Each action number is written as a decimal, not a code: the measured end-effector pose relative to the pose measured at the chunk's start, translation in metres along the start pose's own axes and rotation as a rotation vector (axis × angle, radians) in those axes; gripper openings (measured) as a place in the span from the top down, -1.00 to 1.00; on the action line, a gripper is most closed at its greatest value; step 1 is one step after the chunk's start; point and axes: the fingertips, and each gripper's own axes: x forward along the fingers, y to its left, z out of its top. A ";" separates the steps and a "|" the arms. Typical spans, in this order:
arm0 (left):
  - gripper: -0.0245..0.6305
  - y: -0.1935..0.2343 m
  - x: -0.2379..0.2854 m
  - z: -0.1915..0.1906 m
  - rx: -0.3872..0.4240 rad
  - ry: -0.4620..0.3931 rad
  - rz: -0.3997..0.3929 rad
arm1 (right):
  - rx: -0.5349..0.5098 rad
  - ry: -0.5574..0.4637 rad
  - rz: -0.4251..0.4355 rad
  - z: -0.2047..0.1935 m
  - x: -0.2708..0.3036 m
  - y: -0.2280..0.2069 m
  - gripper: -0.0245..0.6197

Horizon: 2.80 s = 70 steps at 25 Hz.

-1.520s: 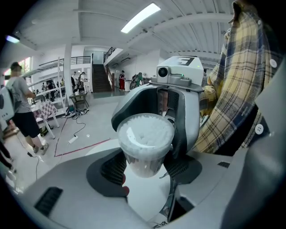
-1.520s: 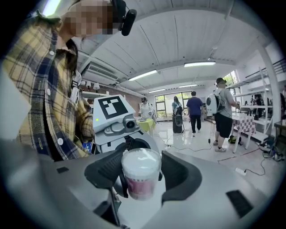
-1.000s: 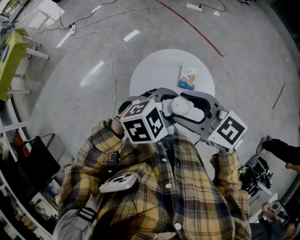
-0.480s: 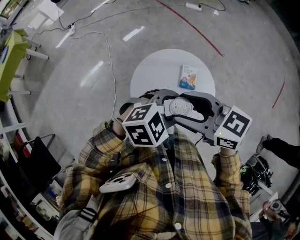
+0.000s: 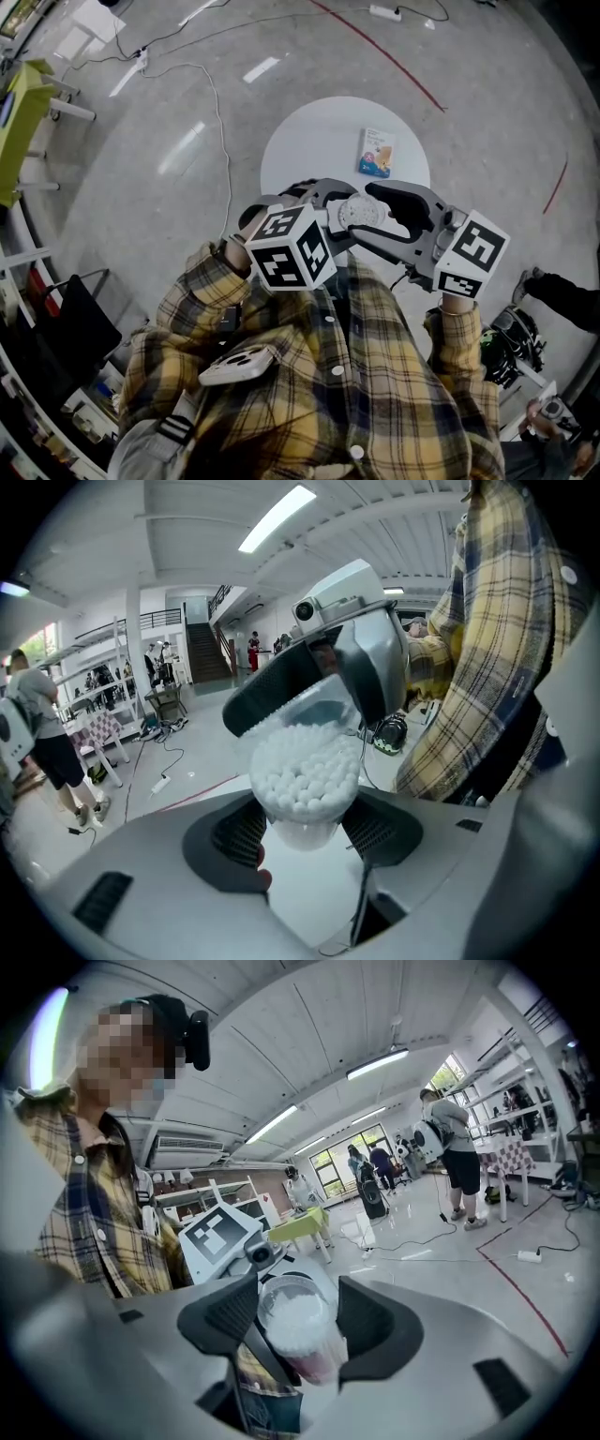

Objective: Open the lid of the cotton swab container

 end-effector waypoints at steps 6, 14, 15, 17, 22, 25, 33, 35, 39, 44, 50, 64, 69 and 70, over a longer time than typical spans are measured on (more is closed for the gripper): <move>0.12 -0.008 0.002 -0.008 0.000 0.019 -0.021 | 0.010 -0.089 -0.047 0.019 -0.009 -0.008 0.09; 0.12 -0.014 0.005 -0.004 -0.006 0.007 -0.032 | -0.005 -0.139 -0.212 0.021 -0.023 -0.045 0.32; 0.12 -0.014 0.004 -0.004 -0.006 0.006 -0.031 | 0.002 -0.139 -0.229 0.020 -0.023 -0.049 0.33; 0.12 -0.015 0.003 -0.003 -0.008 0.006 -0.030 | 0.020 -0.141 -0.262 0.016 -0.023 -0.057 0.36; 0.12 -0.014 0.002 -0.004 -0.013 0.006 -0.029 | 0.067 -0.158 -0.320 0.007 -0.024 -0.072 0.40; 0.12 -0.013 0.003 -0.005 -0.011 0.007 -0.028 | 0.073 -0.155 -0.333 0.003 -0.023 -0.075 0.42; 0.12 -0.014 0.006 -0.002 -0.018 0.009 -0.022 | 0.051 -0.166 -0.346 0.003 -0.027 -0.070 0.46; 0.11 -0.013 0.005 -0.002 -0.018 0.011 -0.022 | 0.044 -0.165 -0.344 0.003 -0.027 -0.068 0.46; 0.11 -0.012 0.007 -0.002 -0.022 0.015 -0.025 | 0.046 -0.169 -0.340 0.001 -0.029 -0.068 0.46; 0.11 -0.010 0.010 -0.001 -0.029 0.022 -0.030 | 0.022 -0.194 -0.346 0.009 -0.036 -0.065 0.46; 0.11 -0.002 0.008 0.000 -0.046 0.024 0.002 | -0.075 -0.232 -0.374 0.030 -0.049 -0.048 0.45; 0.11 0.017 -0.001 0.003 -0.086 -0.002 0.063 | -0.130 -0.300 -0.464 0.024 -0.068 -0.041 0.66; 0.11 0.019 -0.003 0.007 -0.080 -0.014 0.069 | -0.145 -0.308 -0.478 0.024 -0.068 -0.039 0.73; 0.11 0.019 -0.004 0.008 -0.078 -0.015 0.072 | -0.146 -0.308 -0.485 0.023 -0.068 -0.040 0.76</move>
